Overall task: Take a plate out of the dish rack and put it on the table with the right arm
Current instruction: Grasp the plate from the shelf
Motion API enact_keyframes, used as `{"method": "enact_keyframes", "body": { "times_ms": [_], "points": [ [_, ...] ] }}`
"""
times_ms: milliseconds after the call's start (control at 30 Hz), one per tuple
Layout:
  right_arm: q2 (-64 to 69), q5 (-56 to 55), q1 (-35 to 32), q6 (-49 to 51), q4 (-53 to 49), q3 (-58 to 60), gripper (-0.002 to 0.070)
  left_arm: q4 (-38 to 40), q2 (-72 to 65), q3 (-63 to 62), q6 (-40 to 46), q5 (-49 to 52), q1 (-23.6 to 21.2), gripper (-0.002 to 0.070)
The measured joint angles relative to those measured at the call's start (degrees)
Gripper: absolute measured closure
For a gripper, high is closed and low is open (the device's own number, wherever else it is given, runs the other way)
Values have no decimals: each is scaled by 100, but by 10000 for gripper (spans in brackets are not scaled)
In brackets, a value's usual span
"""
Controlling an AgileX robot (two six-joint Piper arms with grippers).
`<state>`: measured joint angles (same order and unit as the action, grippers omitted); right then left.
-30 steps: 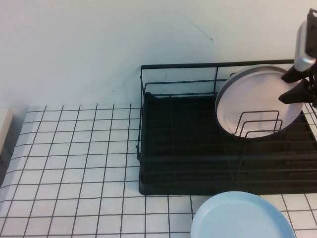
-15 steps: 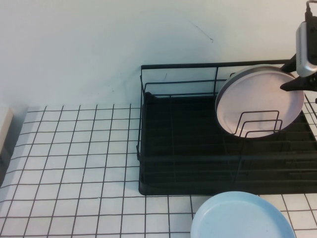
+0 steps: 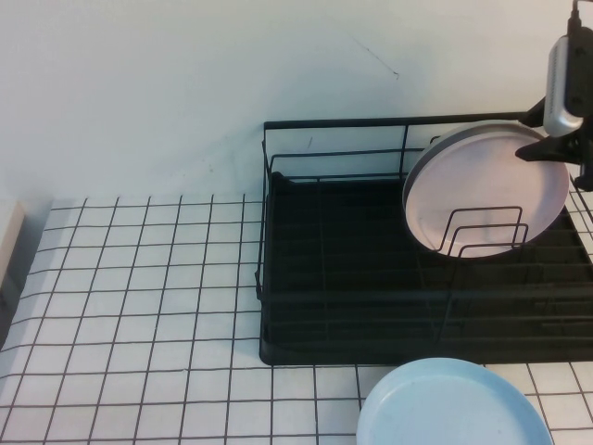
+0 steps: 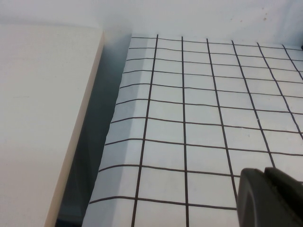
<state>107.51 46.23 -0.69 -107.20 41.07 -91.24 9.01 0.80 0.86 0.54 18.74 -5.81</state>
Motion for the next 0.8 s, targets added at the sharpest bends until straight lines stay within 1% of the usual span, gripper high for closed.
{"method": "enact_keyframes", "body": {
  "times_ms": [567,600,667,767,800],
  "points": [
    [450,-237,0,-10,190,-9,344,0,0,0,0,0,0,678],
    [461,-237,0,-10,215,-9,357,0,0,0,0,0,0,678],
    [498,-272,0,-10,215,-9,405,0,0,0,0,0,0,678],
    [510,-285,0,38,215,-9,547,0,0,0,0,0,0,678],
    [510,-241,0,64,215,-9,562,0,0,0,0,0,0,678]
  ]
}}
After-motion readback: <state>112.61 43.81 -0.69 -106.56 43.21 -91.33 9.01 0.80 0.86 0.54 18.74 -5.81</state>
